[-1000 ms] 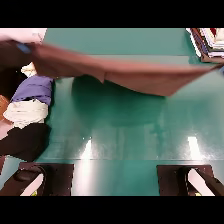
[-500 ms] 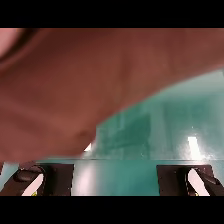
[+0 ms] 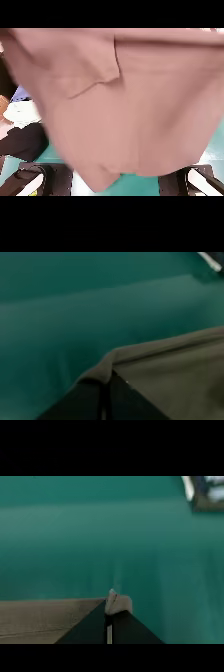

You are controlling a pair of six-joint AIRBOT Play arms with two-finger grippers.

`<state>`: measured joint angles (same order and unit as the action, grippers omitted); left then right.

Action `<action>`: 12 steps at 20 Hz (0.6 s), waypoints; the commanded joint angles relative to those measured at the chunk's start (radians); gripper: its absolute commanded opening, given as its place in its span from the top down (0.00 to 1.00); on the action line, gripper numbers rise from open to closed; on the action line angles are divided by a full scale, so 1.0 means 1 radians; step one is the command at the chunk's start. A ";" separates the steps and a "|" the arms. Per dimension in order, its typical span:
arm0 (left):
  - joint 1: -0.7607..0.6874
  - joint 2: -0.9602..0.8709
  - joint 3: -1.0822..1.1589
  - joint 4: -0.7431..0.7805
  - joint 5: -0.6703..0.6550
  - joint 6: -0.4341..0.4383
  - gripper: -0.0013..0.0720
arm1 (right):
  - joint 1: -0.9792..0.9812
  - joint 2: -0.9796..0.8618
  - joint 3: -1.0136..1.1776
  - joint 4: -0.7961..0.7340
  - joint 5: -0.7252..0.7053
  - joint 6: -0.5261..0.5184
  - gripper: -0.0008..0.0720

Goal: Fold the shirts.

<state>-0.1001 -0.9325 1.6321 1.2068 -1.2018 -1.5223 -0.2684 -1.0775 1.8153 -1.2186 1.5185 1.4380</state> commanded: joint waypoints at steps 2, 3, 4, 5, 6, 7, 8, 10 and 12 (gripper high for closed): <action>0.001 -0.240 -0.224 0.003 0.058 0.018 0.95 | 0.046 -0.207 -0.187 -0.006 -0.002 0.000 0.96; 0.001 -0.308 -0.233 0.004 0.106 0.042 0.95 | 0.069 -0.257 -0.220 -0.008 -0.031 -0.008 0.96; 0.001 -0.380 -0.233 0.005 0.177 0.078 0.95 | 0.092 -0.309 -0.249 -0.009 -0.079 -0.014 0.96; 0.001 -0.442 -0.232 0.006 0.251 0.090 0.95 | 0.114 -0.363 -0.266 -0.011 -0.140 -0.015 0.96; 0.001 -0.494 -0.221 0.005 0.304 0.089 0.95 | 0.130 -0.415 -0.264 -0.011 -0.202 -0.015 0.96; 0.002 -0.546 -0.194 0.005 0.328 0.084 0.95 | 0.145 -0.460 -0.241 -0.011 -0.253 -0.014 0.96; 0.002 -0.594 -0.153 0.006 0.336 0.083 0.95 | 0.158 -0.504 -0.200 -0.011 -0.294 -0.014 0.96; 0.002 -0.657 -0.066 0.011 0.342 0.083 0.95 | 0.174 -0.566 -0.099 -0.011 -0.315 -0.014 0.96; 0.002 -0.671 -0.012 0.021 0.337 0.083 0.95 | 0.188 -0.591 -0.028 -0.014 -0.300 -0.015 0.96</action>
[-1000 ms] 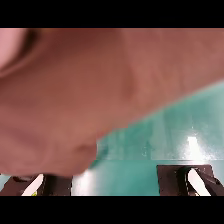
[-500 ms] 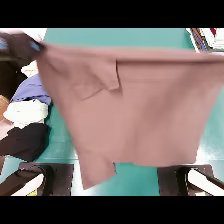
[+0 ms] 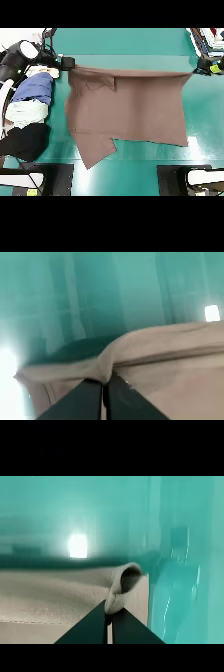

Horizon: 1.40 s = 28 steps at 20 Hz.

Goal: Fold the shirts.

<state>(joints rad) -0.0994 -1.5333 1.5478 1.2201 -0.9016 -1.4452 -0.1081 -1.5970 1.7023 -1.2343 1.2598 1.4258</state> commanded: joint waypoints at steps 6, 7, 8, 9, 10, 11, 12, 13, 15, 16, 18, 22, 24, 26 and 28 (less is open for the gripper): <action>0.000 -0.069 0.063 0.076 -0.289 -0.023 0.95 | 0.029 0.023 -0.134 -0.001 -0.031 -0.013 0.96; 0.000 -0.069 0.034 0.074 -0.312 -0.022 0.95 | 0.030 0.047 -0.201 0.002 -0.051 -0.013 0.96; 0.000 -0.069 0.002 0.073 -0.319 -0.023 0.95 | 0.035 0.070 -0.269 0.002 -0.076 -0.013 0.96; 0.000 -0.069 -0.033 0.073 -0.318 -0.028 0.95 | 0.037 0.087 -0.327 0.003 -0.092 -0.013 0.96; 0.000 -0.069 -0.072 0.073 -0.310 -0.060 0.95 | 0.038 0.097 -0.370 0.004 -0.101 -0.013 0.96; 0.000 -0.069 -0.109 0.073 -0.298 -0.082 0.94 | 0.037 0.099 -0.403 0.014 -0.106 -0.012 0.96; 0.000 -0.069 -0.137 0.073 -0.291 -0.085 0.64 | 0.037 0.100 -0.426 0.024 -0.104 -0.012 0.95; 0.000 -0.069 -0.156 0.073 -0.295 -0.093 0.29 | 0.037 0.100 -0.444 0.053 -0.090 -0.012 0.71; 0.000 -0.061 -0.159 0.088 -0.341 -0.094 0.28 | 0.020 0.102 -0.439 0.062 -0.031 -0.012 0.45; 0.000 -0.043 -0.159 0.114 -0.367 -0.095 0.28 | 0.015 0.112 -0.433 0.061 0.002 -0.013 0.45; 0.000 0.028 -0.187 0.167 -0.427 -0.103 0.28 | -0.018 0.184 -0.463 0.055 0.027 -0.014 0.46; -0.012 0.315 -0.530 0.158 -0.429 -0.165 0.28 | -0.089 0.384 -0.615 0.060 0.026 -0.013 0.44; -0.013 0.469 -0.740 0.103 -0.404 -0.206 0.28 | -0.118 0.459 -0.675 0.065 0.028 -0.013 0.26; -0.013 0.597 -0.914 -0.003 -0.365 -0.208 0.28 | -0.126 0.509 -0.708 0.064 0.026 -0.013 0.26; -0.013 0.681 -1.045 -0.122 -0.327 -0.204 0.28 | -0.126 0.543 -0.720 0.064 0.024 -0.013 0.26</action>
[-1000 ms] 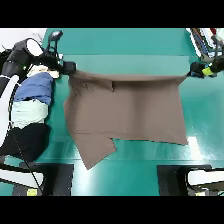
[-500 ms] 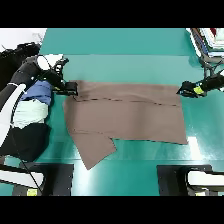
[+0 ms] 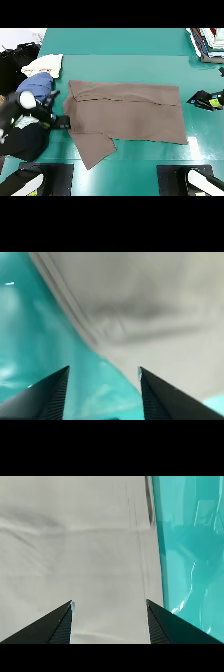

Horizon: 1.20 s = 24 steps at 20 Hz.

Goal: Fold the shirts.

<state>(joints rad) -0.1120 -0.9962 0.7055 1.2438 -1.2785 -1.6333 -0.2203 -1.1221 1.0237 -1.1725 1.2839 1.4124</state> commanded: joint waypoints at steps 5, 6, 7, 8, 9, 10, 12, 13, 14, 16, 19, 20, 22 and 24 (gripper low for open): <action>0.000 0.163 -0.348 -0.299 0.184 0.052 0.28 | -0.011 0.109 -0.040 0.003 0.010 0.000 0.26; 0.000 0.163 -0.350 -0.325 0.216 0.071 0.28 | -0.011 0.114 -0.040 0.003 0.014 0.001 0.26; -0.001 0.163 -0.351 -0.334 0.236 0.070 0.28 | -0.011 0.121 -0.040 0.003 0.022 0.001 0.26; -0.001 0.163 -0.351 -0.337 0.251 0.070 0.28 | -0.013 0.126 -0.040 0.003 0.029 0.001 0.26; -0.001 0.163 -0.351 -0.338 0.258 0.071 0.28 | -0.013 0.132 -0.040 0.003 0.034 0.001 0.26; -0.001 0.163 -0.351 -0.340 0.262 0.071 0.28 | -0.013 0.137 -0.040 0.003 0.034 0.001 0.26; -0.001 0.163 -0.351 -0.340 0.268 0.077 0.42 | -0.013 0.139 -0.040 0.003 0.041 0.001 0.26; -0.001 0.163 -0.351 -0.347 0.268 0.092 0.50 | -0.013 0.139 -0.040 0.003 0.050 0.001 0.26; -0.001 0.163 -0.351 -0.358 0.275 0.097 0.50 | -0.013 0.139 -0.041 0.002 0.063 0.001 0.26; 0.000 0.163 -0.348 -0.367 0.301 0.120 0.95 | -0.026 0.139 -0.045 -0.023 0.106 0.000 0.26; 0.000 0.163 -0.315 -0.368 0.287 0.129 0.95 | -0.128 0.178 -0.151 -0.039 0.153 0.000 0.26; 0.000 0.163 -0.300 -0.369 0.278 0.145 0.95 | -0.180 0.198 -0.212 -0.069 0.160 0.001 0.26; 0.000 0.163 -0.275 -0.369 0.269 0.150 0.95 | -0.271 0.225 -0.331 -0.127 0.179 0.005 0.26; 0.000 0.163 -0.267 -0.369 0.275 0.150 0.95 | -0.362 0.232 -0.442 -0.119 0.174 0.024 0.27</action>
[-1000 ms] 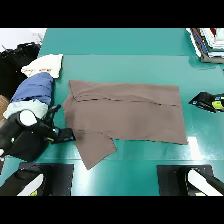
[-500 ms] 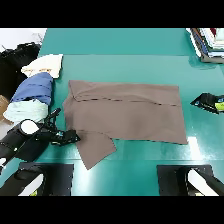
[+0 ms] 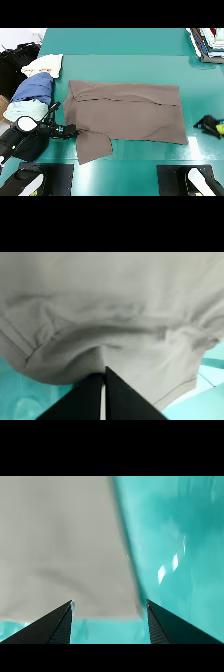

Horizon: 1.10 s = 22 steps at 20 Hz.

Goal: Fold the shirts.

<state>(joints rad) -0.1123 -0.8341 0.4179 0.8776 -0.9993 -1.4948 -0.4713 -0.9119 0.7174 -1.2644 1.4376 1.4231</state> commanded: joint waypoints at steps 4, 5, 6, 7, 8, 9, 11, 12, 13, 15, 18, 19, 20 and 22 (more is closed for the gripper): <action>0.000 0.001 0.021 -0.002 -0.004 0.011 0.95 | -0.134 -0.019 -0.251 0.051 -0.040 0.012 0.30; 0.000 0.001 0.021 -0.002 -0.004 0.011 0.95 | -0.113 -0.037 -0.257 0.065 -0.068 0.012 0.35; 0.000 0.001 0.021 -0.003 -0.004 0.011 0.95 | -0.089 -0.055 -0.256 0.089 -0.101 0.012 0.39; 0.000 0.001 0.021 -0.002 -0.004 0.011 0.95 | -0.068 -0.067 -0.254 0.119 -0.135 0.013 0.39; 0.000 0.001 0.021 -0.002 -0.005 0.011 0.95 | -0.050 -0.078 -0.254 0.155 -0.171 0.013 0.39; 0.000 0.001 0.020 -0.002 -0.006 0.011 0.95 | -0.035 -0.087 -0.254 0.175 -0.198 0.013 0.40; 0.000 0.001 0.020 -0.002 -0.001 0.011 0.95 | 0.000 -0.104 -0.255 0.168 -0.212 0.016 0.65; 0.000 0.001 0.021 -0.001 0.003 0.011 0.95 | 0.016 -0.113 -0.254 0.164 -0.211 0.016 0.77; 0.000 0.001 0.023 0.002 -0.003 0.010 0.95 | 0.029 -0.116 -0.254 0.162 -0.202 0.014 0.92; 0.000 0.002 0.047 0.036 -0.076 0.009 0.96 | 0.048 -0.095 -0.248 0.159 -0.178 -0.011 0.96; 0.000 0.021 0.079 0.066 -0.185 0.005 0.96 | 0.066 -0.007 -0.187 0.050 -0.074 -0.010 0.96; 0.000 0.063 0.078 0.076 -0.193 -0.012 0.96 | 0.065 0.025 -0.164 0.014 -0.024 -0.010 0.96; 0.000 0.120 0.078 0.099 -0.199 -0.054 0.96 | 0.060 0.065 -0.141 -0.028 0.018 -0.010 0.96; 0.000 0.245 0.078 0.137 -0.277 -0.142 0.96 | 0.045 0.144 -0.106 -0.072 0.073 -0.010 0.96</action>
<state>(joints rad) -0.1123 -0.7086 0.4896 0.9619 -1.1759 -1.5421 -0.4194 -0.8597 0.5621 -1.2518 1.4025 1.4147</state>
